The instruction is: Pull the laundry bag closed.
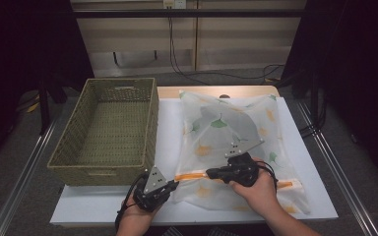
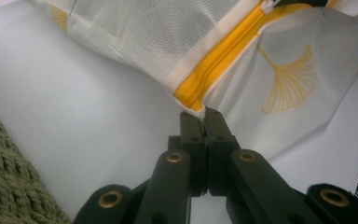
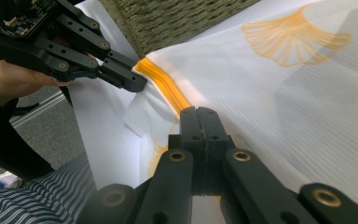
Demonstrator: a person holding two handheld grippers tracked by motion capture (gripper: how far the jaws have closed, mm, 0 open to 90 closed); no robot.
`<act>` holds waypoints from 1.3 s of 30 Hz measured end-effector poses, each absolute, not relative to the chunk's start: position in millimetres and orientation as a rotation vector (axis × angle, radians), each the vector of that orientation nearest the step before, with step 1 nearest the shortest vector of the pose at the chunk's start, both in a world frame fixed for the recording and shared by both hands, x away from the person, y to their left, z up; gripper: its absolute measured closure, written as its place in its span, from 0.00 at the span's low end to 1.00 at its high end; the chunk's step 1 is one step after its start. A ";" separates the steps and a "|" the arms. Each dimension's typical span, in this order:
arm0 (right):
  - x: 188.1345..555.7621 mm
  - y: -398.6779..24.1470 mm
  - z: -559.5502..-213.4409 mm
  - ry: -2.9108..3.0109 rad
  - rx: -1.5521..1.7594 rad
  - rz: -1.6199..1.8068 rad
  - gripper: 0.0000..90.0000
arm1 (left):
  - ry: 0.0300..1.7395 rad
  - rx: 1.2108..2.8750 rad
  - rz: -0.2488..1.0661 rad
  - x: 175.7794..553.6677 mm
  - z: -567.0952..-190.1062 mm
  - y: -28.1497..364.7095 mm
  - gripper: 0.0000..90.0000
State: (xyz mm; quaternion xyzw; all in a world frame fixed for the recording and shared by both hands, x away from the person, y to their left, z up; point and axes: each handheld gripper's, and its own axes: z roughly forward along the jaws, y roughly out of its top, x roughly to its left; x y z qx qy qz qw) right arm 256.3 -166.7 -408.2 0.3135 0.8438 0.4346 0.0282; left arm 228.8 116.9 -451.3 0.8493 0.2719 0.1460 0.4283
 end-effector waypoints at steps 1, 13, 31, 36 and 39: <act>255.3 -169.2 -407.2 2.598 0.978 1.339 1.00 | 0.679 2.121 0.363 228.9 -451.4 116.9 0.99; 247.6 -208.2 -397.7 2.526 1.029 1.332 1.00 | 0.673 2.152 0.373 229.2 -450.7 116.8 0.99; 229.9 -254.6 -389.0 2.434 1.106 1.323 1.00 | 0.676 2.152 0.380 228.8 -450.5 116.4 0.99; 226.8 -263.8 -387.2 2.417 1.115 1.309 1.00 | 0.679 2.152 0.369 228.4 -450.8 115.8 0.99; 225.5 -269.2 -385.5 2.412 1.124 1.290 1.00 | 0.677 2.155 0.371 228.6 -450.8 116.0 0.99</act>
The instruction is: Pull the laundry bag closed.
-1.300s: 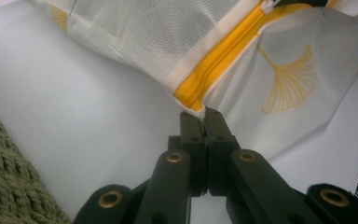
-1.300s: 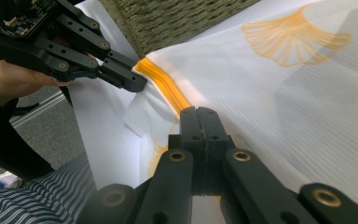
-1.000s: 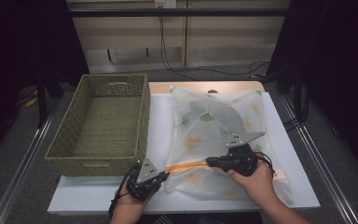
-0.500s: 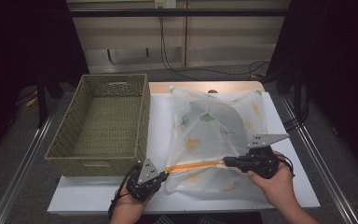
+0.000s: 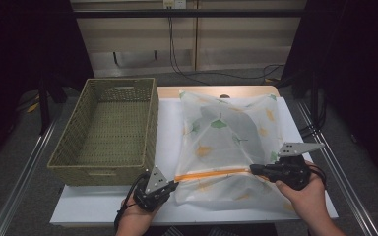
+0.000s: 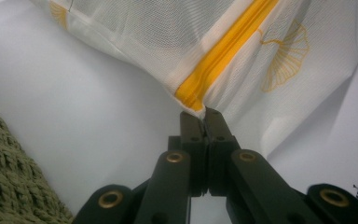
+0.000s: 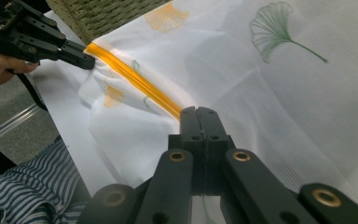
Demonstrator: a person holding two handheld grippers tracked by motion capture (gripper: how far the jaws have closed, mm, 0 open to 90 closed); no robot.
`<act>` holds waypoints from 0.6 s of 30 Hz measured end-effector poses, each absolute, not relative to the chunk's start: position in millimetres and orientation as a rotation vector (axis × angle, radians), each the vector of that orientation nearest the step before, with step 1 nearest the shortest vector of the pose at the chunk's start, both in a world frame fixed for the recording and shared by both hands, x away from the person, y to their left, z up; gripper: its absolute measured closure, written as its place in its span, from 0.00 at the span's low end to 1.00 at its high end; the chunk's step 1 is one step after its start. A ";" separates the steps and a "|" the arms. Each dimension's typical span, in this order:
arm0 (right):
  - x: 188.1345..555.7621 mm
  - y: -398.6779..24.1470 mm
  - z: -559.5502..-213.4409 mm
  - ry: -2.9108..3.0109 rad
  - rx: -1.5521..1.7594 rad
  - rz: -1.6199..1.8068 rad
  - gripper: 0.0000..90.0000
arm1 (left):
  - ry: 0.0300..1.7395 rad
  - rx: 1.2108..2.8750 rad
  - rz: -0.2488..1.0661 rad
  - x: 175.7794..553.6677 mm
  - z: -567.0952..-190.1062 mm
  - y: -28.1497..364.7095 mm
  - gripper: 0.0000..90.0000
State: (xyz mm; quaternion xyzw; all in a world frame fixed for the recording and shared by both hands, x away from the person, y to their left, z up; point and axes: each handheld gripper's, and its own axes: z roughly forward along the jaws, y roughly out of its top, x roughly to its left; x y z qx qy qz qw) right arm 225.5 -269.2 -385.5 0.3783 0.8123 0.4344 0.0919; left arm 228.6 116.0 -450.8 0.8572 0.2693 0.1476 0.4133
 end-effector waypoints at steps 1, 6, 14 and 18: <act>225.0 -270.8 -385.3 2.408 1.127 1.283 1.00 | 0.679 2.154 0.370 228.6 -450.8 115.9 0.99; 222.3 -279.8 -386.0 2.401 1.137 1.240 1.00 | 0.692 2.138 0.366 228.5 -451.3 115.4 0.99; 219.1 -299.7 -388.4 2.358 1.193 1.193 1.00 | 0.689 2.146 0.373 229.4 -451.4 116.1 0.99; 217.6 -309.0 -390.9 2.331 1.229 1.168 1.00 | 0.674 2.152 0.378 230.7 -451.8 117.1 0.99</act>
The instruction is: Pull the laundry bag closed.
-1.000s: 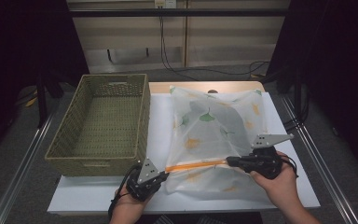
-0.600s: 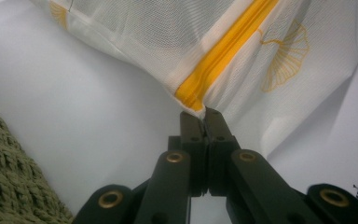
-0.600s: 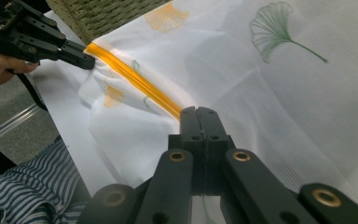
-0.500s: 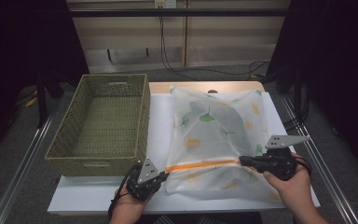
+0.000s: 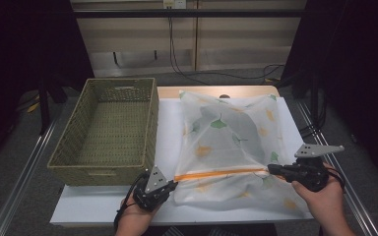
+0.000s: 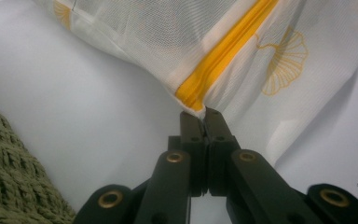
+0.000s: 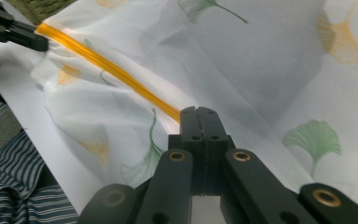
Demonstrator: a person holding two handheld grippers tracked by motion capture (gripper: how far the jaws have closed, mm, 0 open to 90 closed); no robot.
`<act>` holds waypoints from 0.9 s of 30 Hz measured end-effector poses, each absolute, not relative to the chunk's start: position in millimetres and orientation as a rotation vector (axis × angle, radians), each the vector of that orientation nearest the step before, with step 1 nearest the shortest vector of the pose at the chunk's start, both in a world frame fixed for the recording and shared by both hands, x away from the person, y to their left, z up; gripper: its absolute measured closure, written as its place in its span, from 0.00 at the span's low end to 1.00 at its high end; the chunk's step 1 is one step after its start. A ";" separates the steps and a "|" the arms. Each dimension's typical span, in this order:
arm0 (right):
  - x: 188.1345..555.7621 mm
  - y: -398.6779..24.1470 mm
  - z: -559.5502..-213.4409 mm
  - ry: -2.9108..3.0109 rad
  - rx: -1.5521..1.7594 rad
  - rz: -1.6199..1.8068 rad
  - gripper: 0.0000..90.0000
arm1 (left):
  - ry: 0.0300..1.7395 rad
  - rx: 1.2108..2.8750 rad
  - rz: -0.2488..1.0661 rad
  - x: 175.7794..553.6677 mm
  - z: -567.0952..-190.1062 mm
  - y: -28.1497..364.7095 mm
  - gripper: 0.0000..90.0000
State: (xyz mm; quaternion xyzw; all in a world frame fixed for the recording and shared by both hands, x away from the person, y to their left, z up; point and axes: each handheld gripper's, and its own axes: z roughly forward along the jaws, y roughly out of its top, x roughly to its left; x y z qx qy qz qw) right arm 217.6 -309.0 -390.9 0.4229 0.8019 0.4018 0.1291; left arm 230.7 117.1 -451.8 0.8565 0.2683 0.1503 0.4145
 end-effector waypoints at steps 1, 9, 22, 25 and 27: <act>217.2 -310.7 -391.1 2.331 1.234 1.161 1.00 | 0.674 2.151 0.378 230.9 -451.9 117.2 0.99; 215.3 -326.2 -399.6 2.292 1.301 1.096 1.00 | 0.686 2.150 0.374 231.6 -452.4 118.0 0.99; 211.1 -356.0 -411.3 2.217 1.403 1.021 1.00 | 0.691 2.142 0.375 231.7 -452.7 118.5 0.99; 209.4 -364.5 -411.9 2.199 1.423 1.001 1.00 | 0.688 2.146 0.377 231.9 -452.8 118.8 0.99; 208.5 -368.4 -412.5 2.190 1.435 0.994 1.00 | 0.690 2.151 0.383 231.6 -452.4 119.1 0.99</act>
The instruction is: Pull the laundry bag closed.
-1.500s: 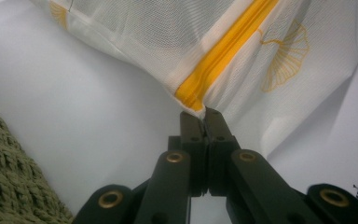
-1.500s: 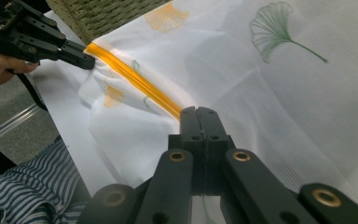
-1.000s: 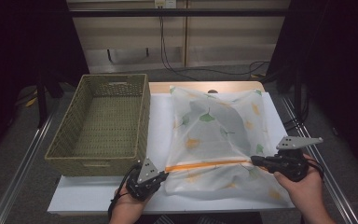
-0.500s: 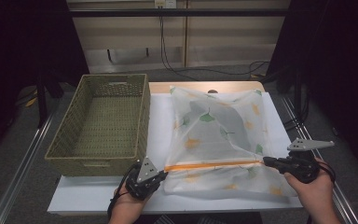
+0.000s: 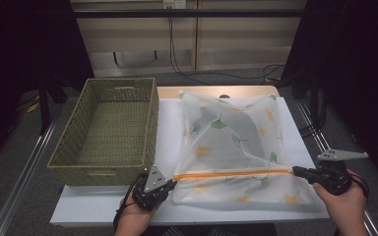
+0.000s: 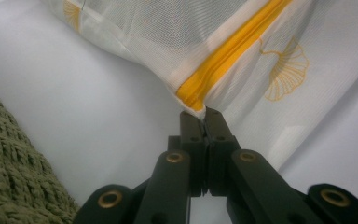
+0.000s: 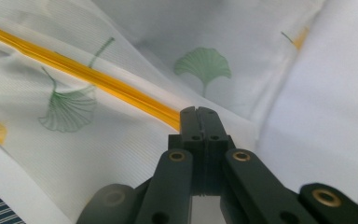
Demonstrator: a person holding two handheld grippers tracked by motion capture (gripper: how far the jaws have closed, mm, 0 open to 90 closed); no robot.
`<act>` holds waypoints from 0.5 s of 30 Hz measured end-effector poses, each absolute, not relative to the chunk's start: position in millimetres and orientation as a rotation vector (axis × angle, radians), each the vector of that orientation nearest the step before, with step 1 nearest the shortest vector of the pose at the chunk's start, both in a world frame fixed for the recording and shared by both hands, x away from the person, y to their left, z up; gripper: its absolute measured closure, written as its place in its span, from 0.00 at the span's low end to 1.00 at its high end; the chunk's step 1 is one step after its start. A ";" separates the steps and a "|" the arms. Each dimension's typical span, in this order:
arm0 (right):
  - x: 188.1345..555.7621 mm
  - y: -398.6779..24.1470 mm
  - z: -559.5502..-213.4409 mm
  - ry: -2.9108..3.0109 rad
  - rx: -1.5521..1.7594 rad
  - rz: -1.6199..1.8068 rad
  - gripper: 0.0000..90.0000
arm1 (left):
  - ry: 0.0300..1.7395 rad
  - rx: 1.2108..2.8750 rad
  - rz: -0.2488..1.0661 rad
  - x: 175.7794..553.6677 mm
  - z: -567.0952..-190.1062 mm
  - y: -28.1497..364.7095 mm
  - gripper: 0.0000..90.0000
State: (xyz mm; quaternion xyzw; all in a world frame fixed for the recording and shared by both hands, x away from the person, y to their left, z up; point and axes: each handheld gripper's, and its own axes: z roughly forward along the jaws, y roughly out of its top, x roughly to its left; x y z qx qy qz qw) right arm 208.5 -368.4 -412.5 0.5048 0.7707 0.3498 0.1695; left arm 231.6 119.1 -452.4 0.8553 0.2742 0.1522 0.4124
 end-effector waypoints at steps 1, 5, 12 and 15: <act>208.1 -372.1 -413.9 2.183 1.436 0.977 1.00 | 0.688 2.152 0.383 231.6 -452.4 119.2 0.99; 207.7 -380.4 -417.7 2.160 1.457 0.958 1.00 | 0.690 2.153 0.384 231.3 -452.7 119.2 0.99; 207.8 -389.8 -422.9 2.137 1.505 0.953 1.00 | 0.690 2.151 0.380 230.8 -452.5 118.9 0.99; 208.3 -389.0 -423.8 2.138 1.516 0.957 1.00 | 0.690 2.140 0.370 231.5 -453.3 119.1 0.98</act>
